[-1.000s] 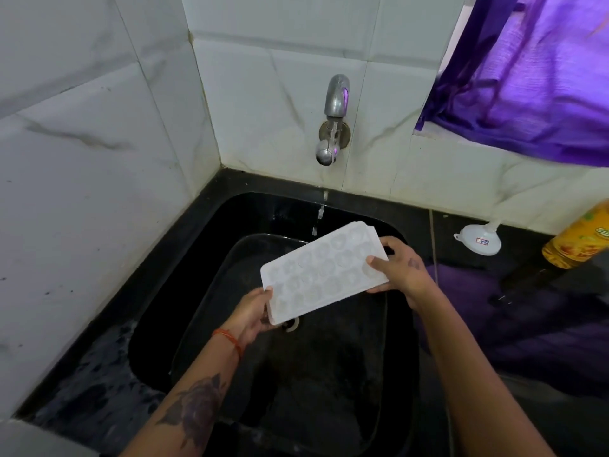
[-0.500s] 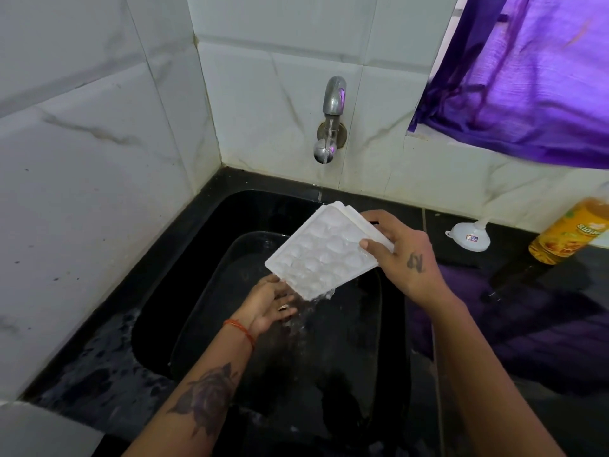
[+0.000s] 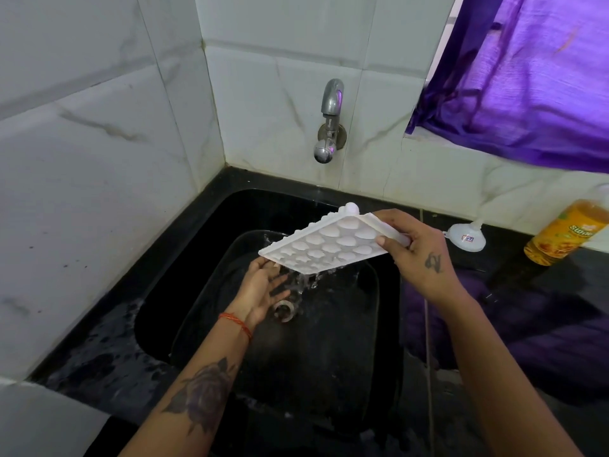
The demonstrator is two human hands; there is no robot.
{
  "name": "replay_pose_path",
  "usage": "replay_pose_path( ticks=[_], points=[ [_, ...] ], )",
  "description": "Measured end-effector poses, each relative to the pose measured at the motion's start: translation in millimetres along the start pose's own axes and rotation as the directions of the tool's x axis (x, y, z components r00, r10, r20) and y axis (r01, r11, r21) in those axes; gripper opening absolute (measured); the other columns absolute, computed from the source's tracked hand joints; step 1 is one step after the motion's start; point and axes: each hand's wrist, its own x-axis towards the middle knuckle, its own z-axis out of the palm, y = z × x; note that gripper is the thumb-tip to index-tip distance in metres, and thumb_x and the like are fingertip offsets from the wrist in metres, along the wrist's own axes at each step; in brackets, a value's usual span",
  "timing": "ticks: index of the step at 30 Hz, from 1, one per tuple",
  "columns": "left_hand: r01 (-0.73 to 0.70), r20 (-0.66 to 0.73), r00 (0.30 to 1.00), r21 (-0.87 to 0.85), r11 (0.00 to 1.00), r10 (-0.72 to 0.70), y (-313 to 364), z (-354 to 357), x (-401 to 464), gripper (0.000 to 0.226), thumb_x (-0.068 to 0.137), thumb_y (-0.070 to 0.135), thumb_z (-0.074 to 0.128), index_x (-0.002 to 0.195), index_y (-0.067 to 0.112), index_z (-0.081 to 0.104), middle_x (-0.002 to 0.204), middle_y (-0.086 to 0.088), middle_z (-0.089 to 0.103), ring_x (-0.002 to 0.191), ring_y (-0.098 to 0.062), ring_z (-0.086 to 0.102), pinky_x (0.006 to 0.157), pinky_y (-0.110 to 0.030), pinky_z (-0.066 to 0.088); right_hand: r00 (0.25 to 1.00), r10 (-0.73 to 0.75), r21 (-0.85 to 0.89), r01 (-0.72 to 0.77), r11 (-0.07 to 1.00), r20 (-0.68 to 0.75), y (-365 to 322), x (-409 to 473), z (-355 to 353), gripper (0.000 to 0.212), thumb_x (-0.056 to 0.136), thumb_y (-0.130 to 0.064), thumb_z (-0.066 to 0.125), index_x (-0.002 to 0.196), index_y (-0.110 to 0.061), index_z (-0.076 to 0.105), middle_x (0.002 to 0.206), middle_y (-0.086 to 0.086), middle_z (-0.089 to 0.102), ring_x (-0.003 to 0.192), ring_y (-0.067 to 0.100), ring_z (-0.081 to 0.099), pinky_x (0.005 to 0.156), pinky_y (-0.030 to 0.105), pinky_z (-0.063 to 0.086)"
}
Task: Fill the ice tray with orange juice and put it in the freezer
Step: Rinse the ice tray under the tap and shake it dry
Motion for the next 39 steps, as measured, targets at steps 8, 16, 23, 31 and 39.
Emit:
replay_pose_path(
  ticks=[8,16,23,31,39],
  points=[
    [-0.138,-0.005,0.99,0.045,0.989,0.139,2.8,10.7,-14.5,0.055,0.094,-0.004,0.039,0.132,0.034,0.033,0.121,0.009,0.049,0.11,-0.018,0.053,0.088,-0.044,0.045,0.996,-0.003,-0.025,0.001,1.0,-0.092,3.8,-8.6,-6.7,0.035,0.08,0.004,0.06,0.105,-0.019,0.068,0.101,-0.002,0.07,0.094,0.019,0.064,0.081,0.035,0.051],
    [-0.345,0.049,0.939,0.163,0.924,0.342,5.4,8.2,-22.2,0.068,0.093,-0.001,0.045,0.143,0.04,0.024,0.138,0.015,0.042,0.111,-0.01,0.052,0.085,-0.037,0.043,0.92,-0.225,-0.123,0.195,0.973,-0.321,18.5,-25.7,2.4,0.036,0.073,0.018,0.06,0.099,-0.004,0.07,0.107,0.003,0.069,0.104,0.019,0.064,0.092,0.028,0.05],
    [-0.325,0.03,0.945,0.181,0.928,0.326,-7.5,-5.0,-27.5,0.065,0.09,-0.005,0.046,0.137,0.038,0.033,0.139,0.013,0.048,0.097,-0.003,0.056,0.071,-0.026,0.045,0.929,-0.248,-0.11,0.226,0.968,-0.274,29.5,-44.9,11.1,0.033,0.074,0.02,0.059,0.094,-0.004,0.071,0.108,0.007,0.069,0.108,0.021,0.064,0.091,0.04,0.053],
    [-0.271,0.095,0.962,0.285,0.919,0.254,-17.4,-15.9,-27.1,0.083,0.087,-0.015,0.043,0.143,0.042,0.02,0.145,0.013,0.039,0.093,0.007,0.06,0.062,-0.018,0.053,0.939,-0.211,-0.129,0.181,0.975,-0.271,41.6,-63.1,27.5,0.036,0.07,0.022,0.06,0.089,-0.006,0.072,0.105,-0.004,0.065,0.103,0.017,0.065,0.09,0.026,0.05],
    [-0.235,0.088,0.972,0.278,0.931,0.219,-35.7,-21.0,-27.8,0.082,0.085,-0.015,0.048,0.136,0.045,0.027,0.133,0.02,0.048,0.101,-0.007,0.057,0.059,-0.02,0.052,0.989,0.076,-0.062,-0.084,0.995,-0.124,50.1,-81.5,30.8,0.034,0.073,0.008,0.058,0.098,-0.013,0.07,0.099,-0.001,0.073,0.086,0.016,0.068,0.077,0.023,0.051]
  ],
)
